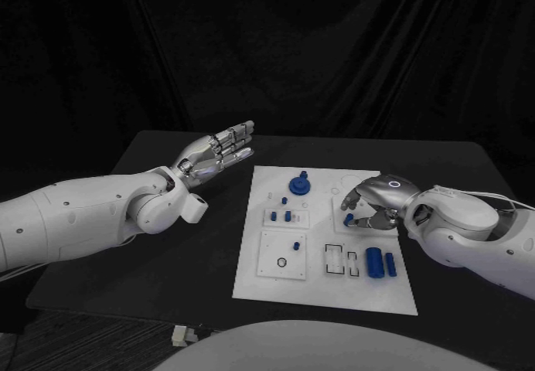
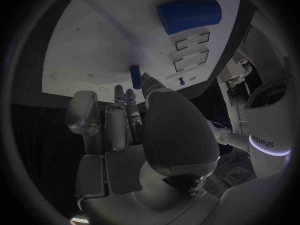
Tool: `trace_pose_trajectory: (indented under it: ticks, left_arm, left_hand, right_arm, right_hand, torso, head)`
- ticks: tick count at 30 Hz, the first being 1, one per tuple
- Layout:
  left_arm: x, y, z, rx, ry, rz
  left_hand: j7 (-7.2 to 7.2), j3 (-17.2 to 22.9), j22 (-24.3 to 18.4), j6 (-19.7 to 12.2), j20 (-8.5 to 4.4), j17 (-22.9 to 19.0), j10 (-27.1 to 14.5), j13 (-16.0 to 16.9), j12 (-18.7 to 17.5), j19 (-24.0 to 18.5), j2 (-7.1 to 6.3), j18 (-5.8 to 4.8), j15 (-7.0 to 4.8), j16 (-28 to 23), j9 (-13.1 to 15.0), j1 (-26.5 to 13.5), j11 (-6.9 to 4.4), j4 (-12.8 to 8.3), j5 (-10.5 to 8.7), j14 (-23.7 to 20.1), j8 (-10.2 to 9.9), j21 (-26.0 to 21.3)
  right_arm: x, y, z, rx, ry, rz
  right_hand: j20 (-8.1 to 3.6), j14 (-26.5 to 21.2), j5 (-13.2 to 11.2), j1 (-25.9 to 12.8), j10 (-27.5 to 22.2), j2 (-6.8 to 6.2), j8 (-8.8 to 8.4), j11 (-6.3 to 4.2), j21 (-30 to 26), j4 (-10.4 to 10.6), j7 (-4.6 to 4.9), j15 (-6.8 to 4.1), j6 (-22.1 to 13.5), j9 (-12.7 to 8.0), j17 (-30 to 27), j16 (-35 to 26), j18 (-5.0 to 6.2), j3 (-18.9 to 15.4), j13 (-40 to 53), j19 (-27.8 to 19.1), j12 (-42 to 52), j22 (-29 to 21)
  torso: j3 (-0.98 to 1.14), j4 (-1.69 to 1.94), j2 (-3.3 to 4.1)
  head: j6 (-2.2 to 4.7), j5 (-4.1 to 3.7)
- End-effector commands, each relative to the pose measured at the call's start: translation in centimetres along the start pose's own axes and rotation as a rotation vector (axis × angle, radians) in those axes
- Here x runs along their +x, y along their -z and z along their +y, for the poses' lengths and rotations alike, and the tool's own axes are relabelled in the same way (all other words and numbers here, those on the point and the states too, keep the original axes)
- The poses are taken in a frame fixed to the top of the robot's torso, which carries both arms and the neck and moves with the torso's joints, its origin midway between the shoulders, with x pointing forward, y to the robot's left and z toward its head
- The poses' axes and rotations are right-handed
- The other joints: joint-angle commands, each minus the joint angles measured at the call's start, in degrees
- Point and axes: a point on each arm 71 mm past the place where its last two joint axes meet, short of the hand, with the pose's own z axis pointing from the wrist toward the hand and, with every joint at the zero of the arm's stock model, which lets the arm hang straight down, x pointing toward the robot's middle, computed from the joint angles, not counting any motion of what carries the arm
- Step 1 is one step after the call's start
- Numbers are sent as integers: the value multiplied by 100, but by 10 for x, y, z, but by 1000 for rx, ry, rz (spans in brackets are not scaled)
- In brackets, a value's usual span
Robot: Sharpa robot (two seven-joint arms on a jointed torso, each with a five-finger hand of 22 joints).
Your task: Assemble the parts on the task board
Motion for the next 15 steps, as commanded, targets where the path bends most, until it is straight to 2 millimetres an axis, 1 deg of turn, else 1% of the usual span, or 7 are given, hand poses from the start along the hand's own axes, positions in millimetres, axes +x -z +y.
trace_pose_trajectory:
  ticks: [1,5,10,15]
  left_arm:
    - [1,0,-1,14,14,5]
    - [1,0,-1,14,14,6]
    - [1,0,-1,14,15,7]
    - [1,0,-1,13,15,7]
  left_hand:
    - [-15,-11,-1,36,51,-9,8,8,12,-2,10,31,21,-21,9,47,-4,-34,32,18,33,32]
    - [-18,-11,2,37,51,-9,11,10,18,0,11,30,22,-21,9,52,5,-39,36,18,33,33]
    - [-19,-11,1,41,51,-9,14,10,23,0,12,30,23,-21,10,57,12,-44,39,18,33,33]
    - [-19,-11,1,46,51,-9,18,12,31,0,12,29,27,-21,10,62,20,-50,43,18,34,33]
  right_arm:
    - [3,-1,1,-8,1,11]
    - [4,-2,2,-13,1,14]
    - [5,-3,3,-18,1,18]
    - [6,-3,4,-23,0,21]
  right_hand:
    - [-16,222,112,104,80,9,33,1,36,-4,12,-19,70,16,-8,-40,-28,61,6,35,27,836]
    - [-17,221,214,170,165,14,43,0,55,-16,25,-20,120,29,-11,-39,-32,110,13,39,62,841]
    - [-18,222,255,190,230,14,52,-2,61,-11,37,-21,156,38,-9,-35,-33,136,19,40,88,842]
    - [-21,221,349,255,375,7,106,-9,78,-18,84,-24,299,80,-14,-35,-36,212,23,43,125,847]
  torso:
    - [0,0,0]
    - [1,0,1]
    - [1,1,1]
    - [0,0,0]
  head:
    - [-1,4]
    - [-1,3]
    - [-1,5]
    - [-1,12]
